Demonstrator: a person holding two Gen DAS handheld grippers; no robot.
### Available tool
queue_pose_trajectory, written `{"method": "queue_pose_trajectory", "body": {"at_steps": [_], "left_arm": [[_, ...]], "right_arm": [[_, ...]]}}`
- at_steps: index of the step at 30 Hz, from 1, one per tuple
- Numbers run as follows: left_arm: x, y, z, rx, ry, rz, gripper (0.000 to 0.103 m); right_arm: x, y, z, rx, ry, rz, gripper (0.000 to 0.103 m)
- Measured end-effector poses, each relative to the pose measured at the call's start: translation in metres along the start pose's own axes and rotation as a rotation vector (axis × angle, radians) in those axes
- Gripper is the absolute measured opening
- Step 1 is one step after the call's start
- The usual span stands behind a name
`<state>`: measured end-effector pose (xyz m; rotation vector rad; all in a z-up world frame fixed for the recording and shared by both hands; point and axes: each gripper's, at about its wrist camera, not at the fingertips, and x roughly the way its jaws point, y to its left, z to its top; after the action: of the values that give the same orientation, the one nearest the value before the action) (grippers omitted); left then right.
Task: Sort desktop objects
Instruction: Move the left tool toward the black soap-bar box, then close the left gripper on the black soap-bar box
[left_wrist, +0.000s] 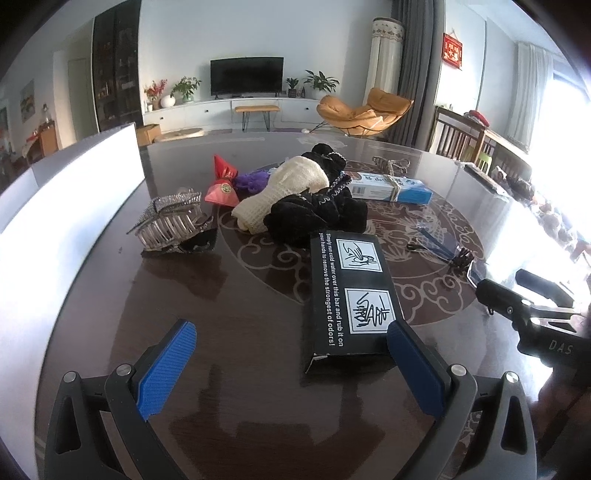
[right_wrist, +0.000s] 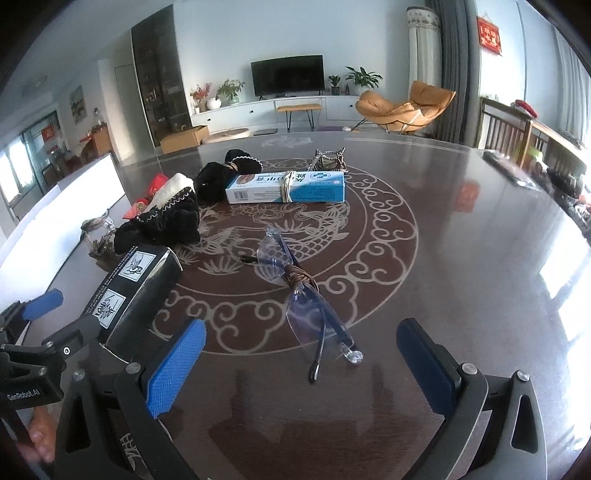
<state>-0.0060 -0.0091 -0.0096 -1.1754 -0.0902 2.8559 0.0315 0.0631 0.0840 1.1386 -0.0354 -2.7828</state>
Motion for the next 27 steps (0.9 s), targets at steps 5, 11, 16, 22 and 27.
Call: {"method": "queue_pose_trajectory", "body": {"at_steps": [5, 11, 16, 22, 27], "left_arm": [[0.000, 0.003, 0.000, -0.017, 0.006, -0.016, 0.103], [-0.003, 0.003, 0.000, -0.013, -0.006, -0.036, 0.103], [-0.006, 0.006, 0.000, -0.028, -0.024, -0.047, 0.103], [-0.005, 0.007, 0.000, -0.031, -0.018, -0.058, 0.103], [0.001, -0.001, 0.003, 0.014, 0.009, -0.085, 0.103]], "right_arm": [[0.004, -0.001, 0.001, 0.014, 0.019, 0.014, 0.103], [0.010, -0.007, 0.001, 0.041, 0.042, 0.018, 0.103], [0.013, -0.001, 0.001, 0.014, 0.058, 0.017, 0.103], [0.014, 0.003, 0.001, 0.002, 0.059, 0.012, 0.103], [0.015, 0.004, 0.000, -0.006, 0.065, 0.010, 0.103]]}}
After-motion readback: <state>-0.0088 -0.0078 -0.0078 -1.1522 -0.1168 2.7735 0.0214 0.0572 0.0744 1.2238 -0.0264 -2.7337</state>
